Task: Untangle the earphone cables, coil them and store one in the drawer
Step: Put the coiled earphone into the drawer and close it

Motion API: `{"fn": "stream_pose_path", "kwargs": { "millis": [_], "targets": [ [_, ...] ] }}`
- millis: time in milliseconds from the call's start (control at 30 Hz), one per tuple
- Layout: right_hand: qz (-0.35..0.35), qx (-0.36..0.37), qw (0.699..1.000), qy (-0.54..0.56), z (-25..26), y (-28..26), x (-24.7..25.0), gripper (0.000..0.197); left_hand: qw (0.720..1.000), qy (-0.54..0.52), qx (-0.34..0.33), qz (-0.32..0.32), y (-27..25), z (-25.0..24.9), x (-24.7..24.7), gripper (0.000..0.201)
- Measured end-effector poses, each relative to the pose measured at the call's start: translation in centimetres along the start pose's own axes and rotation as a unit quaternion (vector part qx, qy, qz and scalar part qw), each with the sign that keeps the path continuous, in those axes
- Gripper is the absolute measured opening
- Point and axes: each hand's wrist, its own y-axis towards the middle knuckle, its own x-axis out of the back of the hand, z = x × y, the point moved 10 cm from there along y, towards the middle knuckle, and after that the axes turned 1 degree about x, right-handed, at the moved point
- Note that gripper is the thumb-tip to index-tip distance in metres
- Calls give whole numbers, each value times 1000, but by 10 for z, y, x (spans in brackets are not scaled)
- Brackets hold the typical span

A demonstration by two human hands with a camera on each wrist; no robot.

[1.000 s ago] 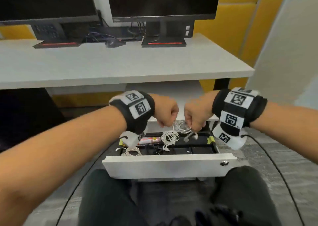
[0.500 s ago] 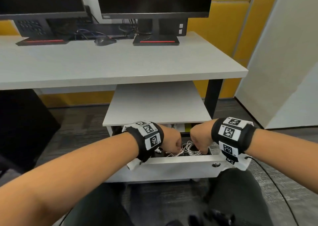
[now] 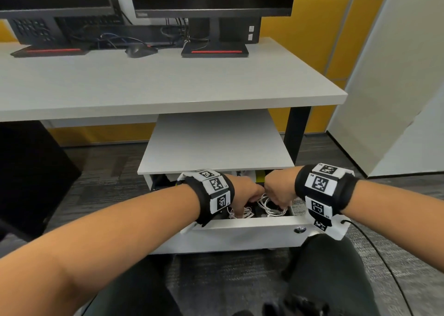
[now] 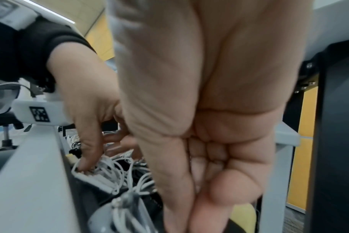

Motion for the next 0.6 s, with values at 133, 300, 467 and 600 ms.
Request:
{"fn": "stream_pose_path", "kwargs": {
  "millis": [133, 300, 467, 600],
  "targets": [
    [25, 3, 1000, 10, 1, 1, -5, 25, 1000, 18, 12, -8, 4, 1, 0, 34],
    [6, -2, 996, 94, -8, -1, -2, 19, 998, -27, 24, 44, 2, 5, -12, 13],
    [-48, -19, 991, 121, -12, -7, 11, 14, 996, -60, 27, 59, -6, 6, -14, 20],
    [-55, -15, 995, 85, -3, -21, 26, 21, 999, -34, 21, 4, -13, 4, 2, 21]
  ]
}}
